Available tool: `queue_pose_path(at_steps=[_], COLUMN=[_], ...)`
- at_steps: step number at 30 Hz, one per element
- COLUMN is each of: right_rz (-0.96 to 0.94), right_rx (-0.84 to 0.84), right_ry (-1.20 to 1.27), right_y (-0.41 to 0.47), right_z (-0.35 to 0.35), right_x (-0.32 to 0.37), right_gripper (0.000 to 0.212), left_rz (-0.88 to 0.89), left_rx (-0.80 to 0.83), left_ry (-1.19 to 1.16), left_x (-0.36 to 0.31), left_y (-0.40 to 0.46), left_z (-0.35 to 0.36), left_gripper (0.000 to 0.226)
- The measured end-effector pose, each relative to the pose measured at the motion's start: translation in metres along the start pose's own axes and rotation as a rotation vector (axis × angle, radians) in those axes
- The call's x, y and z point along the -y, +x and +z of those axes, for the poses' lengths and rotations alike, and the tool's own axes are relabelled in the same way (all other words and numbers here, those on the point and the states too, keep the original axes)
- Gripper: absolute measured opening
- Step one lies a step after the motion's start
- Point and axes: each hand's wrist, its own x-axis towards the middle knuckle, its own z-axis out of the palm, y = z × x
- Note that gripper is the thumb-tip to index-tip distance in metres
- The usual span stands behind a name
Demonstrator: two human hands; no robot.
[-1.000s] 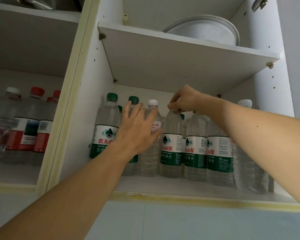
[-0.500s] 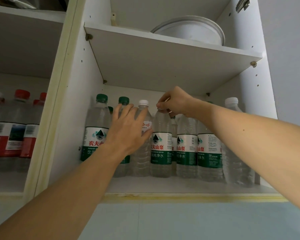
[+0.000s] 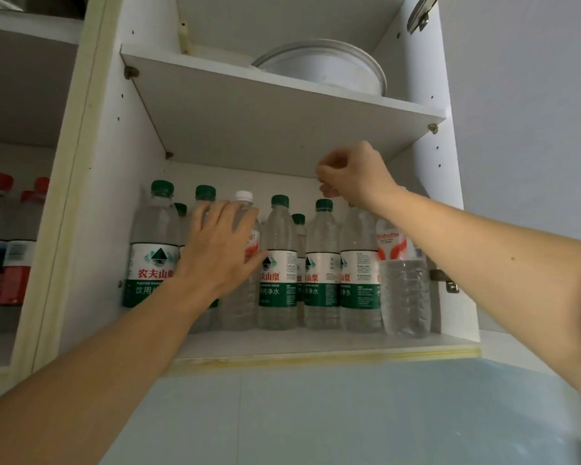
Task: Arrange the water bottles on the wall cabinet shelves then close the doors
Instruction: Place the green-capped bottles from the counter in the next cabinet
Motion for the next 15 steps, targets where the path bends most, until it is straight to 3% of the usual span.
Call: queue_pose_path(at_steps=[5,8,11,15], right_rz=[-0.102,-0.156,-0.079,-0.019], right_rx=[-0.317,-0.26,-0.147,-0.027], right_ry=[-0.127,-0.326,-0.531,-0.583], right_y=[-0.057,-0.088,-0.112,-0.139], right_z=[-0.021,-0.026,-0.023,-0.01], right_x=[-0.024,-0.044,-0.06,-0.077], right_gripper=[0.014,0.033,0.072,0.107], left_rz=[0.056,0.105,0.133,0.145], left_rx=[-0.024,-0.008,0.037,0.24], left_ry=[-0.056,-0.096,-0.098,-0.287], left_x=[-0.017,-0.036,-0.054,-0.073], left_y=[0.004,0.015,0.034,0.066], left_z=[-0.005,-0.007,-0.009,-0.016], left_gripper=[0.078,0.081,0.086,0.092])
